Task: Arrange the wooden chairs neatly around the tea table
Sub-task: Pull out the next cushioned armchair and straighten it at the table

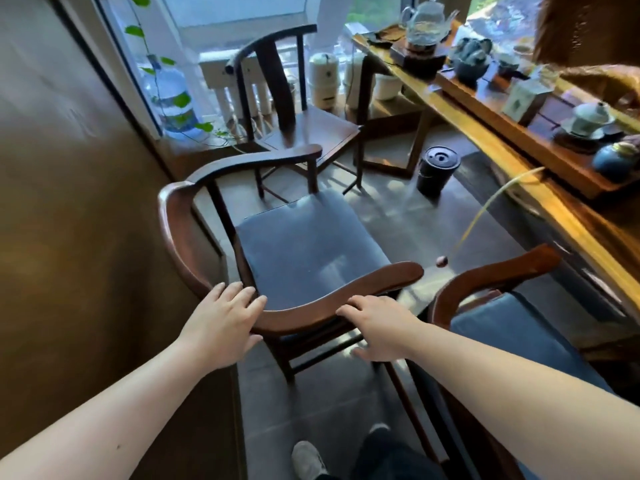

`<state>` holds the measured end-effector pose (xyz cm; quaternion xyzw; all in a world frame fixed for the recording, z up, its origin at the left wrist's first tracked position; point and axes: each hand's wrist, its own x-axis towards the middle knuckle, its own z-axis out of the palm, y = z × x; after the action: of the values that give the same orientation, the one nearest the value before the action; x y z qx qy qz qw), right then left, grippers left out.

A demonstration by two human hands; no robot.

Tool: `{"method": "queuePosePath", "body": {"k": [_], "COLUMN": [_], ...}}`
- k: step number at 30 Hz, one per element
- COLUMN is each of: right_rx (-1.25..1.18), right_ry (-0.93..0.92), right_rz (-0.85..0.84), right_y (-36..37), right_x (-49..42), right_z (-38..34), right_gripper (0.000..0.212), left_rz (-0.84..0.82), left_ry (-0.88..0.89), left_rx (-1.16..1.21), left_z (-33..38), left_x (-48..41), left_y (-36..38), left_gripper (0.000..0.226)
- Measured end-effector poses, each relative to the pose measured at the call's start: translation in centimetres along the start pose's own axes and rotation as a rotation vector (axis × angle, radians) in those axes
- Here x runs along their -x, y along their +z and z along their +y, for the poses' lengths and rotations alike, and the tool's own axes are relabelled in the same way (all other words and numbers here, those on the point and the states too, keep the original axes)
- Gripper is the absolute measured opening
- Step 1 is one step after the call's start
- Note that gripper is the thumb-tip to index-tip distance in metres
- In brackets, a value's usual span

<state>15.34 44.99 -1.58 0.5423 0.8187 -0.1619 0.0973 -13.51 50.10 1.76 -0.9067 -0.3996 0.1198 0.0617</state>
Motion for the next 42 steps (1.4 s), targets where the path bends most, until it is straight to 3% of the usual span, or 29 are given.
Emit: {"method": "queuePosePath", "body": {"k": [9,14,17,21,27,34,39,42], "right_rx": [0.123,0.068,0.036,0.030,0.076,0.117,0.173,0.163], "right_ry": [-0.135,-0.217,-0.278,-0.347,-0.356,-0.274,-0.221,-0.199], "right_rz": [-0.148,-0.273,-0.348,-0.363,-0.401,-0.545,-0.641,-0.668], "right_y": [1.5,4.1,5.1,5.0,4.9,5.0,4.3,4.1], "right_x": [-11.4,-14.8,-16.1,-17.1,-17.1,-14.6,-13.0,-12.5], "right_z": [3.4,5.8,6.5,7.0,8.3,13.1,17.0,17.9], "right_gripper": [0.081,0.072,0.057,0.048,0.050,0.049,0.061,0.066], "left_rz": [-0.194,-0.463,-0.623,-0.617,-0.647,-0.650,-0.615,-0.516], "left_ry": [-0.015,-0.025,-0.041,0.001,0.111,0.249,0.284,0.361], "left_rx": [0.004,0.039,0.067,0.149,0.253,0.341,0.388,0.343], "left_z": [-1.5,-1.7,-1.6,-2.0,-1.6,3.4,7.6,7.4], "left_x": [-5.4,-8.5,-8.8,-9.4,-10.9,-13.7,-16.2,-17.4], "left_y": [5.1,7.6,9.3,10.1,9.4,8.8,7.3,5.8], "left_gripper": [0.075,0.085,0.073,0.041,0.033,0.037,0.047,0.057]}}
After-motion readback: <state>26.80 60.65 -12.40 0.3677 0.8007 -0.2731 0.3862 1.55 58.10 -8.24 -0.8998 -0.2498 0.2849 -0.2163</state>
